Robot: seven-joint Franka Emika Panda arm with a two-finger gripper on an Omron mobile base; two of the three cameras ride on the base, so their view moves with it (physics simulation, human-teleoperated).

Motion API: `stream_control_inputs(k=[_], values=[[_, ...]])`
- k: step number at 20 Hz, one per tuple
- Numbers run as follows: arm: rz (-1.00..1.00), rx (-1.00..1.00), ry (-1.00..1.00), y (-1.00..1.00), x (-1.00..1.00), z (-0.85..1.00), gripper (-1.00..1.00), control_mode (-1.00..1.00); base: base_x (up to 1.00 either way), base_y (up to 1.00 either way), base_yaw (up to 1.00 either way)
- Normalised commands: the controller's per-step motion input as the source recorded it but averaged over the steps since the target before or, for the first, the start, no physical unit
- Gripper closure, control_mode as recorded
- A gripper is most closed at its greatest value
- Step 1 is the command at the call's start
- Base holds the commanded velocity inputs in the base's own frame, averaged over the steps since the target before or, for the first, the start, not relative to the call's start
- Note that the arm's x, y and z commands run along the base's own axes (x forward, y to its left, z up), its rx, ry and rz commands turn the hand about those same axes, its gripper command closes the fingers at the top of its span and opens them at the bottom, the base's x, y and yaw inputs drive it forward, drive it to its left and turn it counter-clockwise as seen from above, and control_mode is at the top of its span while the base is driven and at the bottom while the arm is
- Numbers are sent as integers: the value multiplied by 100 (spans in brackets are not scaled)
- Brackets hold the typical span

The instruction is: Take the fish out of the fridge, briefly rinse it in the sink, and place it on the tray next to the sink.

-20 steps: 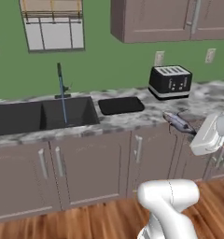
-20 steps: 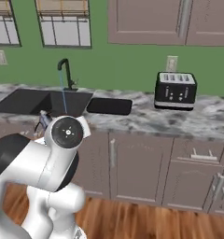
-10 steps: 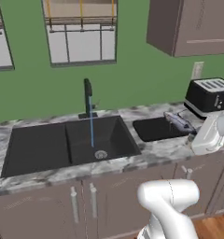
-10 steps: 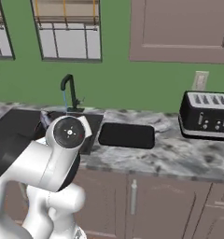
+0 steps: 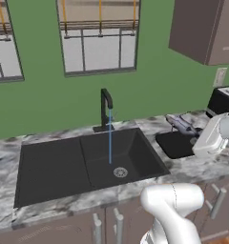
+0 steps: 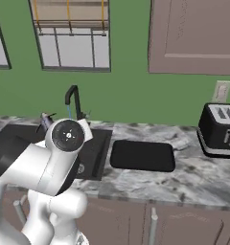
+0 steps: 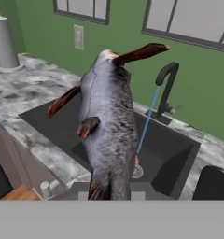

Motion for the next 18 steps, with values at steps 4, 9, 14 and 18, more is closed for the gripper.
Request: stream_control_inputs(k=[4, 9, 14, 18], values=[[0, 0, 0, 0, 0, 0, 100, 100, -67, -69, 0], [0, 0, 0, 0, 0, 0, 100, 100, 2, -9, 0], [0, 0, 0, 0, 0, 0, 100, 100, 40, -16, 0], [0, 0, 0, 0, 0, 0, 100, 100, 32, -2, 0]])
